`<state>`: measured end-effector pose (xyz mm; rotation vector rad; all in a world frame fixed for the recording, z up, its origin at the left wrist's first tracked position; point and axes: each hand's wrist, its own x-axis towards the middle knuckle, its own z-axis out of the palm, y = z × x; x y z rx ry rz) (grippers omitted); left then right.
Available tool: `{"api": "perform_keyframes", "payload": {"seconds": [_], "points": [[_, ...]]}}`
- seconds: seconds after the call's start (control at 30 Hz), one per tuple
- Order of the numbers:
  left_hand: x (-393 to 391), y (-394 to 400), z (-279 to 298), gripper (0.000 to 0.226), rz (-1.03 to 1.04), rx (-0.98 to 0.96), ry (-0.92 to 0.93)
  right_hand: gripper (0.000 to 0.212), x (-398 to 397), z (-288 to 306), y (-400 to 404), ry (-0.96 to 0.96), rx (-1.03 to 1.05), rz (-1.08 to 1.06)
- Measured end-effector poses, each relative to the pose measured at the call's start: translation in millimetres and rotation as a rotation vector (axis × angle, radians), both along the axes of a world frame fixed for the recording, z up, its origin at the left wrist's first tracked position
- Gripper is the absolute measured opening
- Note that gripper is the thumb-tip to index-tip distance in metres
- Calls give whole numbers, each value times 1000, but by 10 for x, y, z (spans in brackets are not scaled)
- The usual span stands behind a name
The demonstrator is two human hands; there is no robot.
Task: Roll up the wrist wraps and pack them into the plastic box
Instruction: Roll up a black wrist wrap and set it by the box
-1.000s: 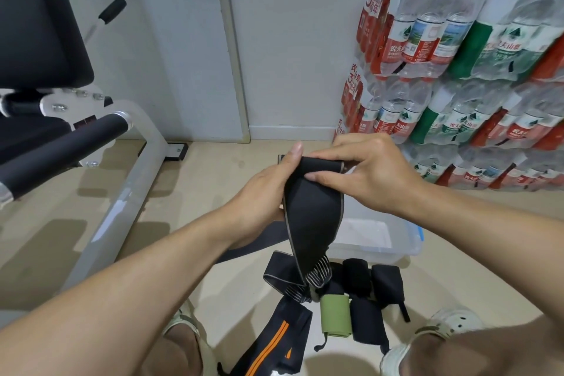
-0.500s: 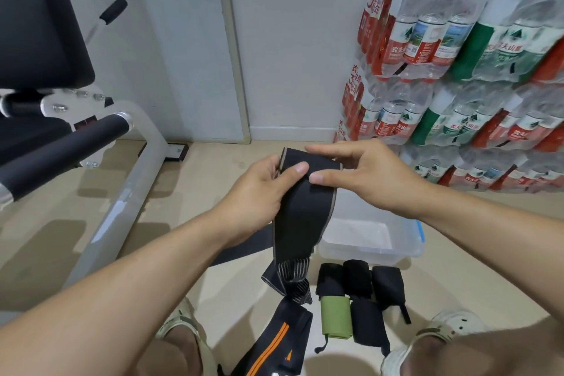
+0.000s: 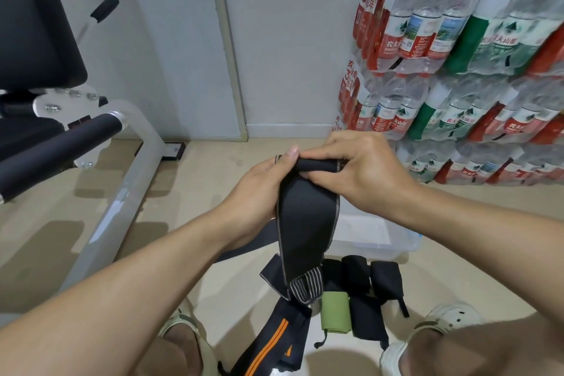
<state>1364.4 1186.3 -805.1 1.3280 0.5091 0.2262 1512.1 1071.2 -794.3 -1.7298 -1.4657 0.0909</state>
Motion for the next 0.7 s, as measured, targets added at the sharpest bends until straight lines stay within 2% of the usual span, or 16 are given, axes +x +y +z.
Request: {"api": "perform_keyframes", "payload": {"seconds": [0.07,0.13,0.2,0.37,0.47,0.6,0.7], "points": [[10,-12,-14,52,45,-58,-26,33,-19,-21,12,4,16,-2],[14,0,-28,43,83,-63,-35,35,-12,-7,26,79,-56,23],[13,34,-30,26,122,-21,-41,35,25,13,19,253,-170,68],[3,101,-53,31,114,113,-79,40,73,60,-23,721,-259,64],[-6,88,-54,32,60,162,-68,37,47,89,-32,936,-315,154],[-10,93,-67,31,51,186,-45,35,54,87,-35,1047,-333,138],[7,72,-61,29,54,183,-21,32,58,78,-26,980,-312,58]]}}
